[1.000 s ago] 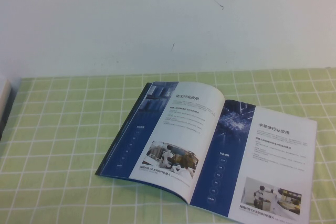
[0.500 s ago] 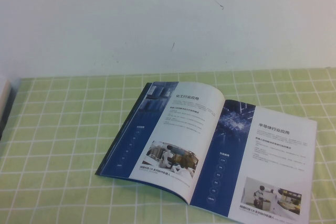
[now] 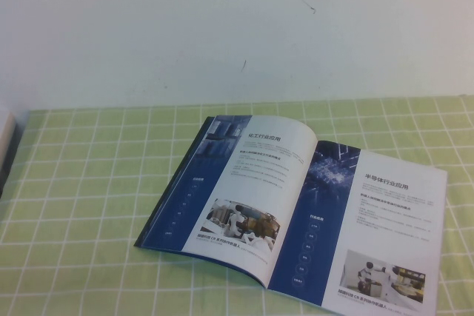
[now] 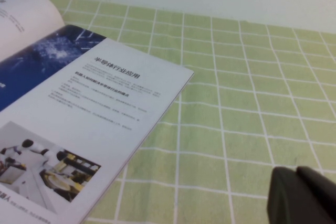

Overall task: Close book
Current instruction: 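Close the open booklet and leave it lying on the table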

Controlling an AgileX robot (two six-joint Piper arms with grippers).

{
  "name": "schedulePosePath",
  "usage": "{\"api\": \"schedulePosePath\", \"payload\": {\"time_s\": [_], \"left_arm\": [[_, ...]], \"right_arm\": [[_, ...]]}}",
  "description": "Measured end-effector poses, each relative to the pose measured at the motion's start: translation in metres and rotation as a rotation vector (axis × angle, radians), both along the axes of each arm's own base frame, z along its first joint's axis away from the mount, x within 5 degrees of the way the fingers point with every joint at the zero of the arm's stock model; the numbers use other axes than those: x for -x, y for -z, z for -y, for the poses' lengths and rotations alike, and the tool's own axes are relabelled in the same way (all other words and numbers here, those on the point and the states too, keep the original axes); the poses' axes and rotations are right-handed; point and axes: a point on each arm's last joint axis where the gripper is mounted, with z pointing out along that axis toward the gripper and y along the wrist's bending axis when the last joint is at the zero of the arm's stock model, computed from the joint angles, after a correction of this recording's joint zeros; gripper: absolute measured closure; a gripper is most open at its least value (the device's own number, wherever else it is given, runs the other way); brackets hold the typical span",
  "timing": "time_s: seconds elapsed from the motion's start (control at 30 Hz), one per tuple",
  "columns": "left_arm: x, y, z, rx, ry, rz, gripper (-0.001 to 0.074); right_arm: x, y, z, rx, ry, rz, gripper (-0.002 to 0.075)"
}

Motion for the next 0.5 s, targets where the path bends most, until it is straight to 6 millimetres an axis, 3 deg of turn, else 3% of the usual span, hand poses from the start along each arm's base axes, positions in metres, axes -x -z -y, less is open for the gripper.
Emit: {"api": "schedulePosePath", "payload": {"time_s": [0.3, 0.5], "left_arm": [[0.003, -0.015, -0.002, 0.017, -0.018, 0.173, 0.0739], [0.003, -0.016, -0.002, 0.017, -0.018, 0.176, 0.0739]], "right_arm": [[0.000, 0.000, 0.000, 0.002, 0.001, 0.011, 0.0729], [-0.005, -0.018, 0.001, -0.004, 0.016, 0.229, 0.0729]]}}
